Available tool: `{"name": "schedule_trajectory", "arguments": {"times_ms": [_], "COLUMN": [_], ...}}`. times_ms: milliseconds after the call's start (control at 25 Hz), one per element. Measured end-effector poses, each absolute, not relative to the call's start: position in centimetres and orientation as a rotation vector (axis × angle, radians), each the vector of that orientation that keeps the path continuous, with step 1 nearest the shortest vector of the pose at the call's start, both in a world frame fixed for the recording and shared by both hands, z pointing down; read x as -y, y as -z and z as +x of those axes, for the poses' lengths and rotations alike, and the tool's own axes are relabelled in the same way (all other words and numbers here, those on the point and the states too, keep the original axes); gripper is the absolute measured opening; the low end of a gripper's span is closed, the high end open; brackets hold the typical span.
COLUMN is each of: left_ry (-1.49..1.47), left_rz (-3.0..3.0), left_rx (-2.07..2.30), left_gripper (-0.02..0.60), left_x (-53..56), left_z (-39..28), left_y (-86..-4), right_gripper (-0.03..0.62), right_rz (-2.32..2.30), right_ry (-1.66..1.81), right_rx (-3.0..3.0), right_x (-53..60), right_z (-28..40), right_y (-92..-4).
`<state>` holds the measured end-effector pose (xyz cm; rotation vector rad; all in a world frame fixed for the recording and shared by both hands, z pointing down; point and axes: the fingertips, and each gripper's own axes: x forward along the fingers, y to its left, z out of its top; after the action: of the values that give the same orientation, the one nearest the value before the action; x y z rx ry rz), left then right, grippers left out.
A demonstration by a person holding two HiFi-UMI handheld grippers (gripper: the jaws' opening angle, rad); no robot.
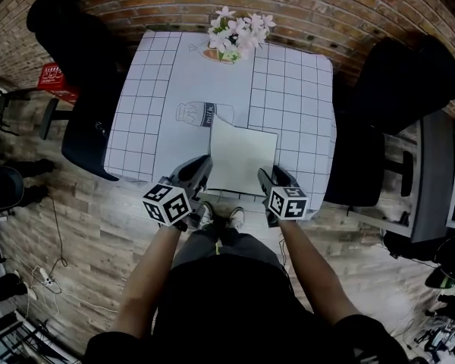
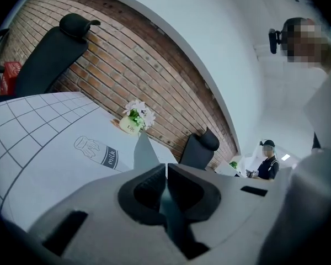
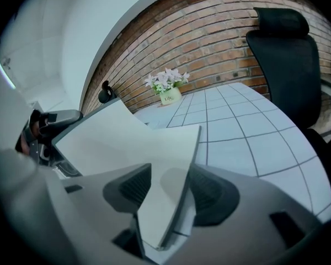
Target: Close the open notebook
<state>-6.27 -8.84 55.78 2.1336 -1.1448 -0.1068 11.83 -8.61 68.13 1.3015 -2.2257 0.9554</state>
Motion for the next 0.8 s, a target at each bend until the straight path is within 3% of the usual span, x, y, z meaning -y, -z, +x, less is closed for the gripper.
{"name": "schedule_trajectory", "arguments": {"times_ms": [800], "left_ry": [0.092], "left_rz": [2.189], "left_rx": [0.811], "left_gripper": [0.032], "left_x": [8.5], "left_z": [5.6], "left_y": [-56.1], "right_gripper": [0.199], "right_rz": [1.539], "right_ry": [-0.996], "right_rx": [2.164], "right_x": [6.0], "right_z": [19.1], "right_y": [-66.3]}}
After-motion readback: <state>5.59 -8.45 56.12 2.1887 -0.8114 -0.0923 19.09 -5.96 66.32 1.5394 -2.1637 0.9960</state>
